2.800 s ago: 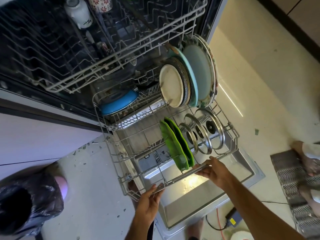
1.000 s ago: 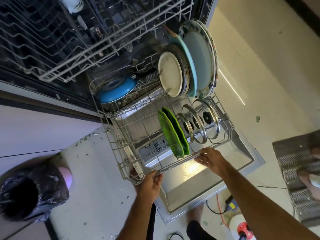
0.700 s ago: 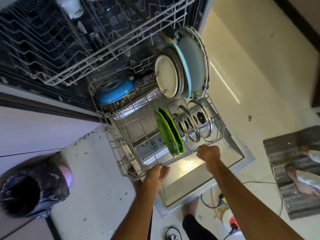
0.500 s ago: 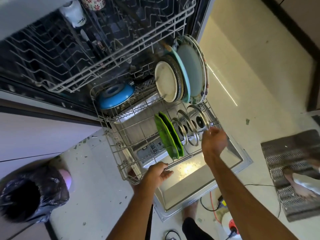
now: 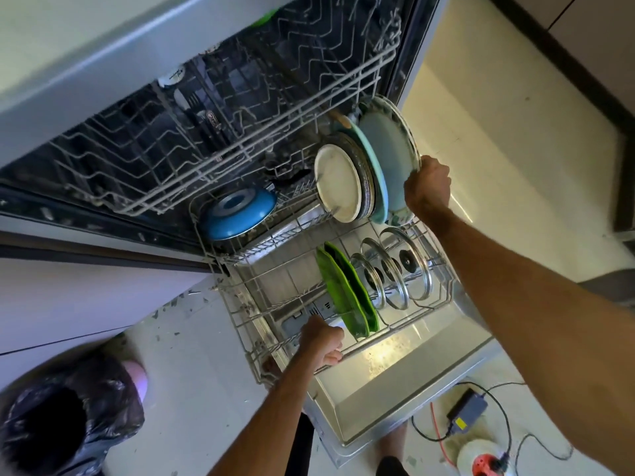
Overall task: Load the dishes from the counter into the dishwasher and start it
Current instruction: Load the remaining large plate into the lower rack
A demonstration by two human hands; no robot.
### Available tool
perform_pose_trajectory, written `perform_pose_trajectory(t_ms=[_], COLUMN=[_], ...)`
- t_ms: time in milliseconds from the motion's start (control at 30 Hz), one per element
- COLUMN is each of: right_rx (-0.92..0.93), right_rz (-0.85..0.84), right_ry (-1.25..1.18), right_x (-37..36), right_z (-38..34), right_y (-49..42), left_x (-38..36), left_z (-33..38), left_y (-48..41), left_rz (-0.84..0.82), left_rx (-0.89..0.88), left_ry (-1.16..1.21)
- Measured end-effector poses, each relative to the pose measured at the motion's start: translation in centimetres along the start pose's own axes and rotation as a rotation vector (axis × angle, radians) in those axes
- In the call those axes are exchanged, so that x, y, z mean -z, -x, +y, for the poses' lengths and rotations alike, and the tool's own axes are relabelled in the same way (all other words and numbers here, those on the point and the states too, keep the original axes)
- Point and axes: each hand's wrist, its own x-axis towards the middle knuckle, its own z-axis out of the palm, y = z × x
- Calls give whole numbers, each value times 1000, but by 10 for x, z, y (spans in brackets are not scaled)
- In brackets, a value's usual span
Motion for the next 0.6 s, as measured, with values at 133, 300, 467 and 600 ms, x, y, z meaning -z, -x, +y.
perform_pose_trajectory(t_ms=[133,300,467,600], right_rx=[16,43,77,72], right_rz=[11,64,152,243], right_ry=[-27,-19,16,1], right_x=[-2,15,46,78], right_z=[-8,-12,-6,-3], right_y=[9,18,28,58], left_x=[0,4,7,6], left_z=[-1,-6,1,13], left_y=[3,9,18,30], left_rz=[-30,-53,-58,-37], left_rx=[-12,-36,-6,-18], left_ry=[4,11,66,123])
